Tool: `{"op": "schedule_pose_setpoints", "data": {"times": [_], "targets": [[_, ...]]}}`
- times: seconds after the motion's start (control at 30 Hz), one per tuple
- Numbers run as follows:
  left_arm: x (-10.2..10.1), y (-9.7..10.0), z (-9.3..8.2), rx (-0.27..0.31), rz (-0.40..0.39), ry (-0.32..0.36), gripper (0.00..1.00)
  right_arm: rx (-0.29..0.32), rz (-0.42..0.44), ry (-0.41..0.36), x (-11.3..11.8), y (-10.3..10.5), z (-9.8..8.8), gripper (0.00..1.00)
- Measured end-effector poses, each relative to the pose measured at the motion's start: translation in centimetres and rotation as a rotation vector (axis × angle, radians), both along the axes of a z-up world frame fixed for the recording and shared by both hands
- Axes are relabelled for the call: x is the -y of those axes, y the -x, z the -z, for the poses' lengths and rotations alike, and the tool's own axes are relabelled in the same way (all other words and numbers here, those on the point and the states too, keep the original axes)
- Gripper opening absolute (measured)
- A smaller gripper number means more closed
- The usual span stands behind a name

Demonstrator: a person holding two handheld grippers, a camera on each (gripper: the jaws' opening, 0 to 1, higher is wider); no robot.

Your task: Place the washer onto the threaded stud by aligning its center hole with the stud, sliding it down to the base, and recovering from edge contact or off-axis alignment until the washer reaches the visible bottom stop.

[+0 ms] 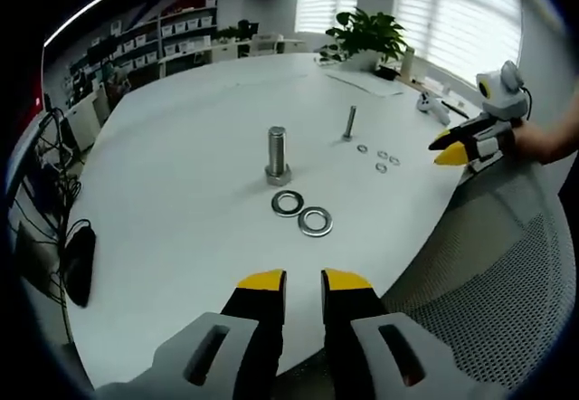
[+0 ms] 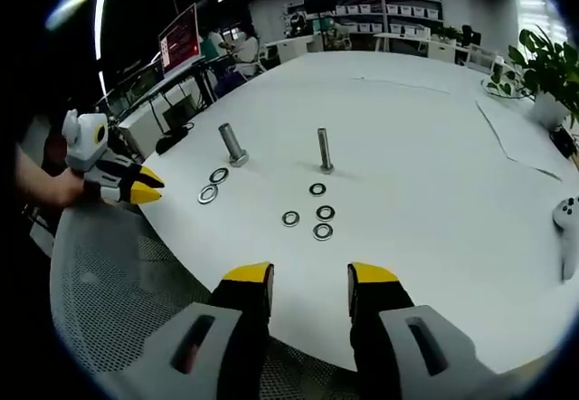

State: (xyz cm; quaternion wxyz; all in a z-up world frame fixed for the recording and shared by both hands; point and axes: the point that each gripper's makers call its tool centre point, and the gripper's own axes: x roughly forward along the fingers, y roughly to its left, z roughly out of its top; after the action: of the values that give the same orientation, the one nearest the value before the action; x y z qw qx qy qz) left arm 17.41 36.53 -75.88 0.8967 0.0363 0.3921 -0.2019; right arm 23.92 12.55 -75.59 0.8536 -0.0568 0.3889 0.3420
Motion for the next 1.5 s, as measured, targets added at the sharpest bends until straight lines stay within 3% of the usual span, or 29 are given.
{"op": "schedule_pose_setpoints", "data": {"times": [1.5], "targets": [[0.20,-0.33,-0.41,0.038,0.000,0.032,0.15,-0.036,-0.023,0.020,0.01,0.60,0.72,0.34]]}}
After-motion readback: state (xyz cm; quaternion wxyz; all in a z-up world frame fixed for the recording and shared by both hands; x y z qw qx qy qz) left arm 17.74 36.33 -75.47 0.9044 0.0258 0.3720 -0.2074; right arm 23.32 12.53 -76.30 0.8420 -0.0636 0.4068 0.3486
